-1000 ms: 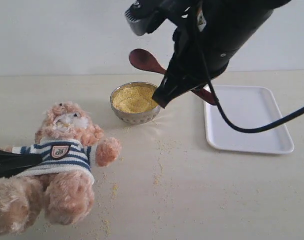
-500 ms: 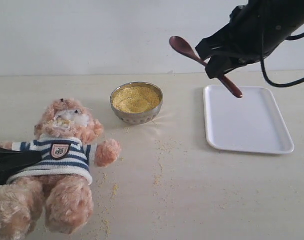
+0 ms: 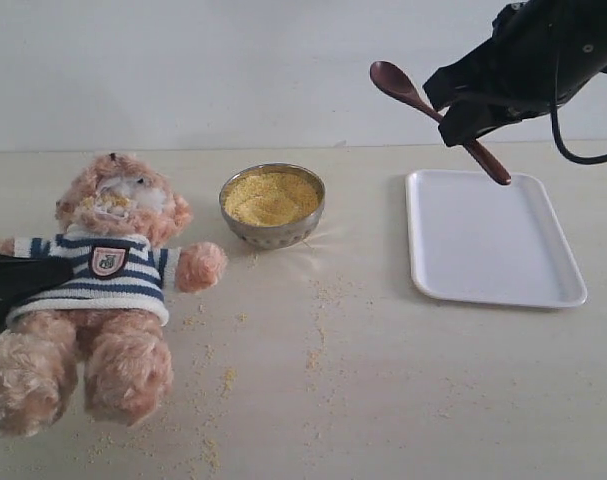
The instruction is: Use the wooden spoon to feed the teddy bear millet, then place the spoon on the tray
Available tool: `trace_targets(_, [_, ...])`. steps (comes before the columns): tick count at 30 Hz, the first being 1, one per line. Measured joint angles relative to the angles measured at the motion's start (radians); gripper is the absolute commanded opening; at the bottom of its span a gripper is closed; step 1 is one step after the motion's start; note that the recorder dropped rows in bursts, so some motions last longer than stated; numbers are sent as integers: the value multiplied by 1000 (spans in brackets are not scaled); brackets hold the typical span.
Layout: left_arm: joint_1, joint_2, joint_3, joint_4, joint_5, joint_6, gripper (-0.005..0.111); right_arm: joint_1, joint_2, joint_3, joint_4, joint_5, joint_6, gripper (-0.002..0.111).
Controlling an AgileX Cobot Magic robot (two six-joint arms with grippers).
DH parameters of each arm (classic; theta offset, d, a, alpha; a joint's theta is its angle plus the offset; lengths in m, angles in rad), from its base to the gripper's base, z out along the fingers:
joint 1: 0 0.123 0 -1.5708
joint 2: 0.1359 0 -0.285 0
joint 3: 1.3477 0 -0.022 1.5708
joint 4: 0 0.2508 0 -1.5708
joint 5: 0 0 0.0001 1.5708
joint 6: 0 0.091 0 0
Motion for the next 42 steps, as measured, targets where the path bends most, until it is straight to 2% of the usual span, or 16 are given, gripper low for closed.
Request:
trace_targets(5, [0, 0, -31, -1, -20, 75, 5, 0, 0, 0, 0, -2, 0, 0])
trace_targets(13, [0, 20, -33, -1, -157, 104, 5, 0, 0, 0, 2, -17, -6, 0])
trace_targets(29, [0, 89, -35, -9, -155, 104, 7, 0, 6, 0, 13, -21, -8, 0])
trace_targets(32, [0, 93, -35, -12, -151, 101, 23, 0, 6, 0, 13, -21, -8, 0])
trace_targets(38, [0, 93, -35, -12, -149, 101, 70, 0, 6, 0, 13, -21, -8, 0])
trace_targets(40, [0, 93, -35, -12, -149, 99, 79, 0, 6, 0, 13, -21, -8, 0])
trace_targets(42, [0, 93, -35, -12, -149, 99, 81, 0, 6, 0, 13, -21, -8, 0])
